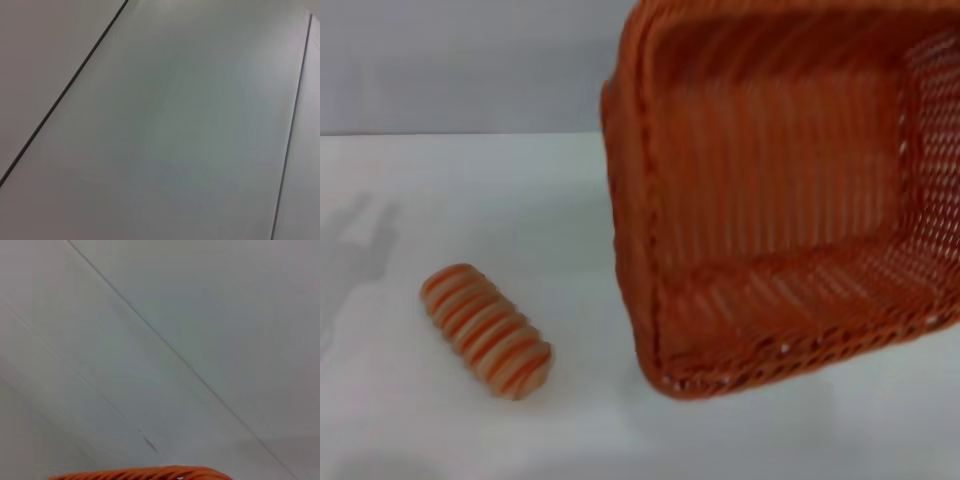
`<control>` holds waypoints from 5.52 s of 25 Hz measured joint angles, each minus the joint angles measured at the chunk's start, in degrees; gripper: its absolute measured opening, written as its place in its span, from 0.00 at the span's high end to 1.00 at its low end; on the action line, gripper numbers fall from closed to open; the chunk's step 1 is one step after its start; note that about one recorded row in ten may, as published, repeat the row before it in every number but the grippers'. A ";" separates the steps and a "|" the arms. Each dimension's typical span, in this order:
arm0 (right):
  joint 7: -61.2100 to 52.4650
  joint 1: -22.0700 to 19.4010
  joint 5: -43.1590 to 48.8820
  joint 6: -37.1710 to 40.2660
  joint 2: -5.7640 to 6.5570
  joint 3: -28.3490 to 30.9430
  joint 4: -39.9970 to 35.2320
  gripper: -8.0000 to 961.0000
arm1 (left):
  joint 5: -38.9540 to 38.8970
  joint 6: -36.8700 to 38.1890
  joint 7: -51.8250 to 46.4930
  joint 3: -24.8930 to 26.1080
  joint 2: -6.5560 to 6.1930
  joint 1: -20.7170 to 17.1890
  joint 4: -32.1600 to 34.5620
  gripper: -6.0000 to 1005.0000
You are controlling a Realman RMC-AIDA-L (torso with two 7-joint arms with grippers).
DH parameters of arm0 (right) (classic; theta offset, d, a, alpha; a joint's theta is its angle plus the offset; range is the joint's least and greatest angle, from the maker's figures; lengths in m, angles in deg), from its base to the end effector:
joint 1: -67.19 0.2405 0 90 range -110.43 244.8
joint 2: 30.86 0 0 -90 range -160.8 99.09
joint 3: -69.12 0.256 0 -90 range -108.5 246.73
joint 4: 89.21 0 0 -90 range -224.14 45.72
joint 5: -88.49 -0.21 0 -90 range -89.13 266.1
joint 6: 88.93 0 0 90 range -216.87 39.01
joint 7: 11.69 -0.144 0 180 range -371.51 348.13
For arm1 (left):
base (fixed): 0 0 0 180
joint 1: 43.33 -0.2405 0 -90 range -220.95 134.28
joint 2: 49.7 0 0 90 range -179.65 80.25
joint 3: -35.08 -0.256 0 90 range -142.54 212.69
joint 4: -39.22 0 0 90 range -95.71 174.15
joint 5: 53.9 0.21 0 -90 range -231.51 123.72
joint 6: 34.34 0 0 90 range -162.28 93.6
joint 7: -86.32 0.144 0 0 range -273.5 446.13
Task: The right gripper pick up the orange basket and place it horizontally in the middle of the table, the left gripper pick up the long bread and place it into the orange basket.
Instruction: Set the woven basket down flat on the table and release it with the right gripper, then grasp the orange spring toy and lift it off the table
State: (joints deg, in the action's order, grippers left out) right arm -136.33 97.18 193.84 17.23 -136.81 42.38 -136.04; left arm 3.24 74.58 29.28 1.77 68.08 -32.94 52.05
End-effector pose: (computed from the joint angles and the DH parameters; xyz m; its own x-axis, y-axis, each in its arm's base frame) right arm 0.2572 0.3373 0.1581 0.3616 -0.6471 -0.6712 -0.7791 -0.6052 0.1638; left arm -0.3318 0.2185 0.0791 0.1753 -0.2771 0.9447 0.8010 -0.5178 -0.3005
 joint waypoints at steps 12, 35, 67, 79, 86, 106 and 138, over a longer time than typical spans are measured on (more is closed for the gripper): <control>-1.13 -2.76 -10.66 0.70 -0.33 3.21 0.11 0.77 | -0.32 -0.06 -0.07 0.04 -0.10 -0.19 0.23 0.57; -0.40 -2.73 3.46 -8.86 -2.72 -0.83 7.86 0.77 | 0.00 0.05 0.28 -0.32 -0.10 -0.95 0.15 0.57; 0.93 -1.32 11.22 -18.18 -3.36 -3.23 16.09 0.74 | 0.15 -3.56 0.52 -0.45 -0.09 -0.64 0.21 0.57; 0.13 2.00 11.46 -19.79 -3.23 -7.98 18.16 0.62 | 0.44 -5.44 0.70 -0.43 -0.01 -0.38 0.44 0.57; 0.04 1.74 11.46 -19.85 -3.10 -7.94 17.85 0.51 | 0.44 -6.10 1.12 -0.33 -0.07 0.15 0.46 0.57; 11.61 -4.49 3.81 -16.02 -5.87 5.38 11.23 0.42 | 3.44 -8.32 -3.26 -1.16 -0.65 2.25 5.15 0.57; 50.37 -18.85 -24.28 -4.67 -9.93 8.19 21.09 0.42 | 46.59 -5.25 -41.58 -1.14 -9.05 11.23 37.53 0.53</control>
State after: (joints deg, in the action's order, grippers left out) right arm -85.96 78.33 169.56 12.56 -146.74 50.57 -114.96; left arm 49.83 69.33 -12.30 0.62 59.03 -21.70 89.58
